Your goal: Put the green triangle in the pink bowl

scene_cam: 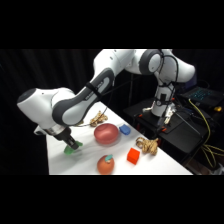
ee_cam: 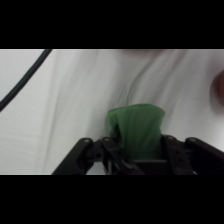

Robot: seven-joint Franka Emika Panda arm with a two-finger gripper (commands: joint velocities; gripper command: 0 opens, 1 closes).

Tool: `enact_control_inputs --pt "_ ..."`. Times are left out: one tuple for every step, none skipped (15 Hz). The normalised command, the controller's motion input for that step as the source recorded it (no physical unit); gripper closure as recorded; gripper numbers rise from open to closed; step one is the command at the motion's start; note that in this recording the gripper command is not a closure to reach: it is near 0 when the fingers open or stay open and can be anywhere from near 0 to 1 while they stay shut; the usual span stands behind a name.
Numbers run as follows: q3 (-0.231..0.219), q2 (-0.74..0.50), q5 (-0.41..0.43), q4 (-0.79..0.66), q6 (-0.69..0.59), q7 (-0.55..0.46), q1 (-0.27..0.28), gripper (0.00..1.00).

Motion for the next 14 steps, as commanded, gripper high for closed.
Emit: enact_control_inputs --pt "-0.022 -0.6 -0.015 -0.61 0.18 0.0 0.026 1.0" --pt "-0.027 -0.67 -0.024 -0.77 0.26 0.02 0.027 1.0" --pt "-0.03 -0.76 -0.03 -0.96 0.36 0.04 0.028 1.0" --pt "-0.032 -0.75 -0.03 -0.98 0.38 0.06 0.027 1.0" --pt "-0.031 -0.74 -0.017 -0.98 0.38 0.08 0.022 1.0" --pt "-0.032 -0.72 -0.011 -0.98 0.39 0.1 0.02 1.0" --pt "-0.033 -0.71 0.0 -0.98 0.4 0.12 0.018 1.0" --pt "-0.035 -0.69 0.007 -0.99 0.41 0.13 0.016 1.0" --pt "-0.038 -0.67 0.013 -0.99 0.44 0.15 0.017 1.0" --pt "-0.04 -0.66 0.022 -0.99 0.44 0.16 0.016 1.0" --pt "-0.039 -0.66 0.034 -0.99 0.44 0.17 0.014 1.0" --pt "-0.041 -0.66 0.037 -0.99 0.44 0.16 0.017 1.0" --pt "-0.04 -0.67 0.044 -0.99 0.44 0.16 0.019 1.0" --pt "-0.046 -0.67 0.037 -0.99 0.43 0.17 0.026 1.0"
